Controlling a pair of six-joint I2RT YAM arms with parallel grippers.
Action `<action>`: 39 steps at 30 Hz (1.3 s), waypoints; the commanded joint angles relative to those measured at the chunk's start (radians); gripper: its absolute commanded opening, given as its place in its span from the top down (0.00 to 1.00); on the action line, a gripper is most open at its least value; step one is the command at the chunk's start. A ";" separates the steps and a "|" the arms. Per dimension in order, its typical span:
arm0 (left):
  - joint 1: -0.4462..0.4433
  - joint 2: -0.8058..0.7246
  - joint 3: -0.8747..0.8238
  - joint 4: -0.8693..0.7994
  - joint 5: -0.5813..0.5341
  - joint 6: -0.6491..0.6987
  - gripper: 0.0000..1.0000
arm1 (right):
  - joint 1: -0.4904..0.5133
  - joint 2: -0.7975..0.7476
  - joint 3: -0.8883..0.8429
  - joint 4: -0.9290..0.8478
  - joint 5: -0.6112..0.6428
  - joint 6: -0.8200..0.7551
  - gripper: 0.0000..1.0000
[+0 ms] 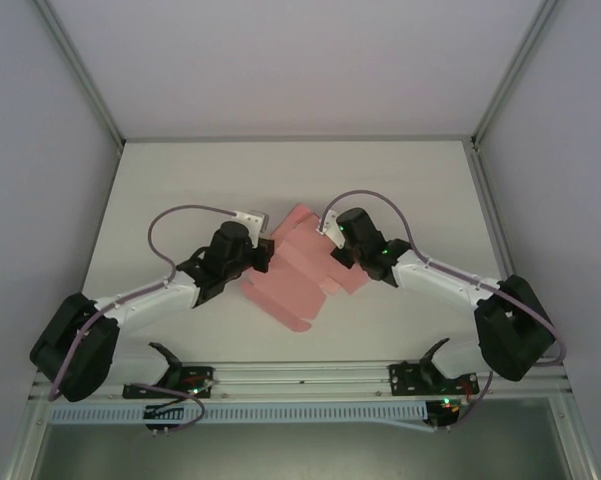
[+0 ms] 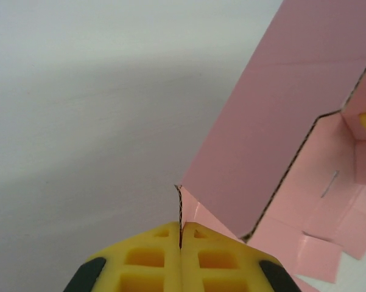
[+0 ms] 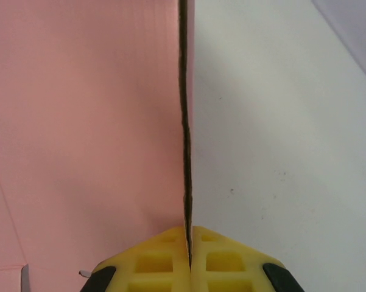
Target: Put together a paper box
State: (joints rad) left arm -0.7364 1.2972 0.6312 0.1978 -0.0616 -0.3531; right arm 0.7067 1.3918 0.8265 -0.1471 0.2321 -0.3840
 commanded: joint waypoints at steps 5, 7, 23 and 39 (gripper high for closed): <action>-0.140 0.140 0.128 -0.047 -0.229 0.122 1.00 | 0.010 0.024 0.060 -0.058 -0.080 0.074 1.00; -0.161 0.174 0.156 -0.058 -0.239 0.122 1.00 | 0.011 0.036 0.079 -0.078 -0.074 0.097 1.00; -0.182 0.228 0.164 -0.037 -0.242 0.053 0.93 | 0.044 0.076 0.121 -0.124 -0.122 0.146 1.00; -0.130 0.062 0.124 -0.115 -0.195 -0.040 0.53 | 0.048 0.059 0.090 -0.135 -0.017 0.103 1.00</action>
State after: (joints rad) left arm -0.8909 1.4212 0.7498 0.0925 -0.2245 -0.3294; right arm 0.7296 1.4700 0.9146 -0.3103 0.2356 -0.2443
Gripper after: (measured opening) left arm 0.424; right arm 0.049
